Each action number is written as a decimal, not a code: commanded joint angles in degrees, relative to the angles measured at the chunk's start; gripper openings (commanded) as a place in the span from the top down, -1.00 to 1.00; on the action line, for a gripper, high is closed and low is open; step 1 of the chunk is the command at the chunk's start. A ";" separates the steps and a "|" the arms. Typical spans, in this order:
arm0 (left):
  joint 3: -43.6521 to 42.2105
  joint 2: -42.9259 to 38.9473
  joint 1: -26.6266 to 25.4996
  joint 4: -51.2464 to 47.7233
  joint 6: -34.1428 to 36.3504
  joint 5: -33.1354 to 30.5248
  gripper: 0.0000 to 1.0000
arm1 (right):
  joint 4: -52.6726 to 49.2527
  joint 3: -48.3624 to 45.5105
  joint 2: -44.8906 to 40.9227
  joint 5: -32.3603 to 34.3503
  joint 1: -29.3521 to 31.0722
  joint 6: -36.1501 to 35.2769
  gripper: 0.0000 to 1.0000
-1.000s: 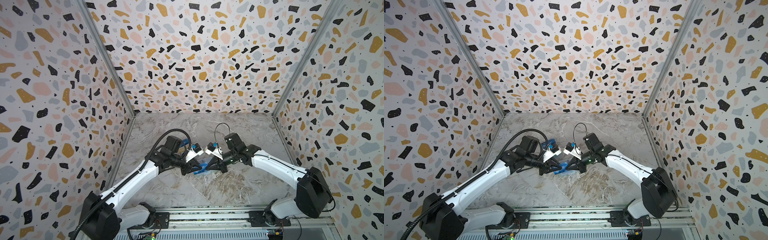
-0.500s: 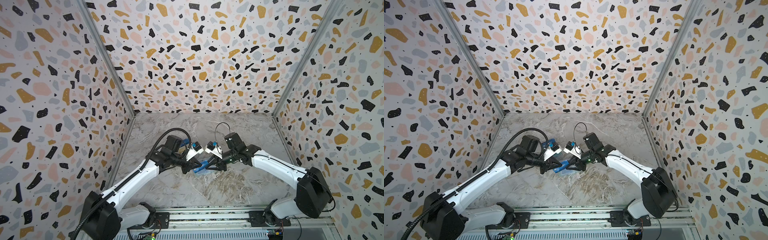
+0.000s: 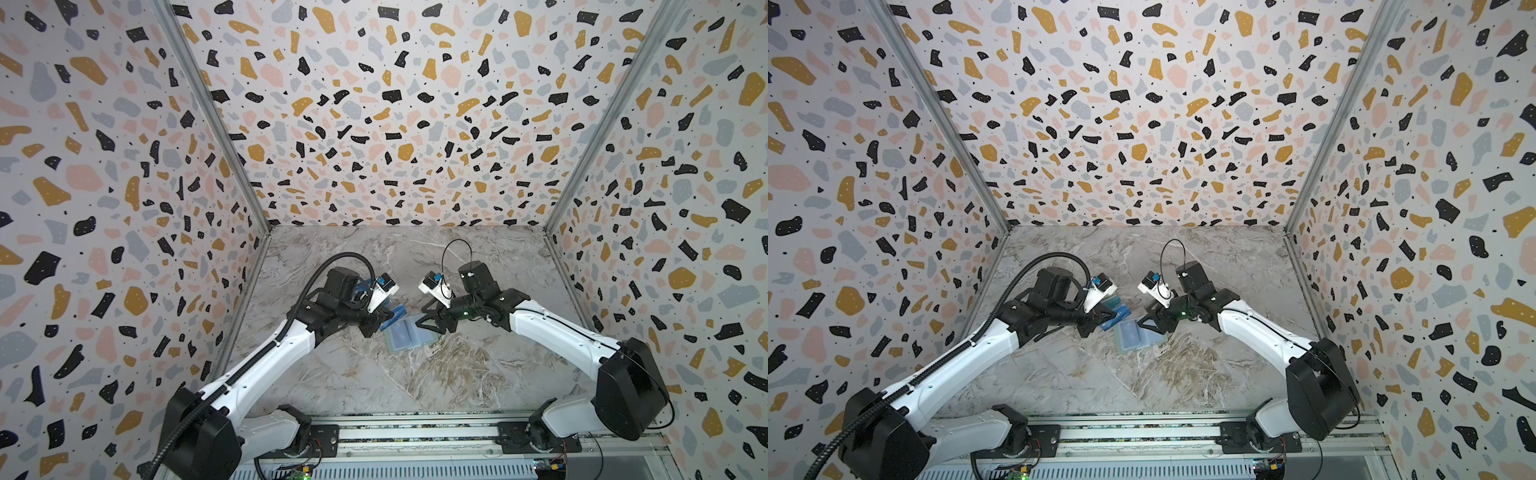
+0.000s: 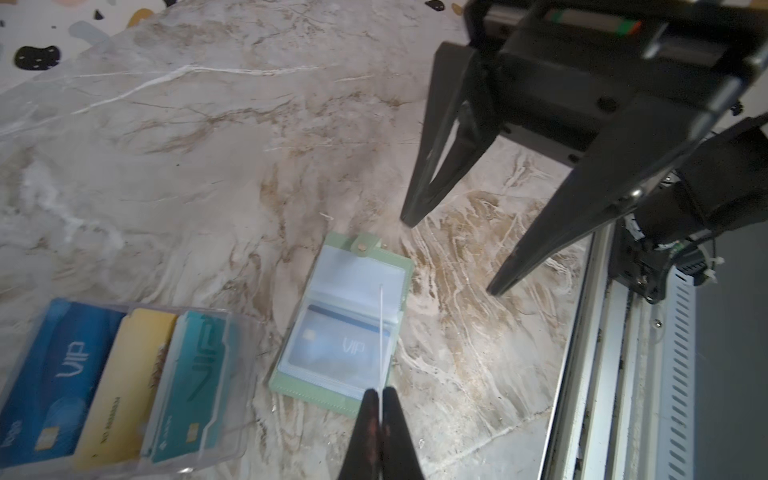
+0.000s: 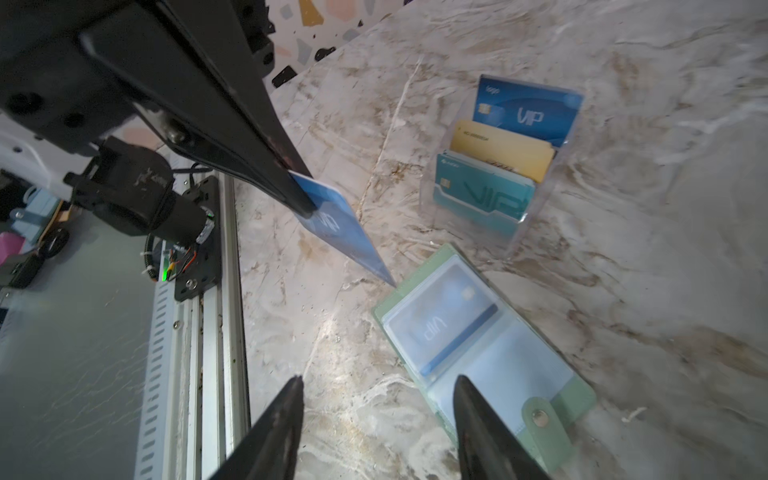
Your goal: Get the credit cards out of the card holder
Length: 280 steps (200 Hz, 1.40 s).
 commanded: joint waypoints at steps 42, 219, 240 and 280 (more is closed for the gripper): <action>-1.08 0.29 3.63 3.91 6.68 -11.77 1.00 | 8.68 -5.65 -8.07 6.47 -4.71 6.86 -0.51; 11.03 17.53 13.66 5.22 30.07 -6.23 1.00 | 10.08 -10.09 -11.75 9.46 -6.47 8.09 -0.60; 12.16 19.85 14.21 5.81 31.52 -6.06 1.00 | 10.02 -10.09 -12.04 9.73 -6.53 7.99 -0.60; 12.43 22.29 15.84 8.30 33.94 -3.21 1.00 | 9.77 -10.09 -12.14 9.91 -6.67 7.97 -0.61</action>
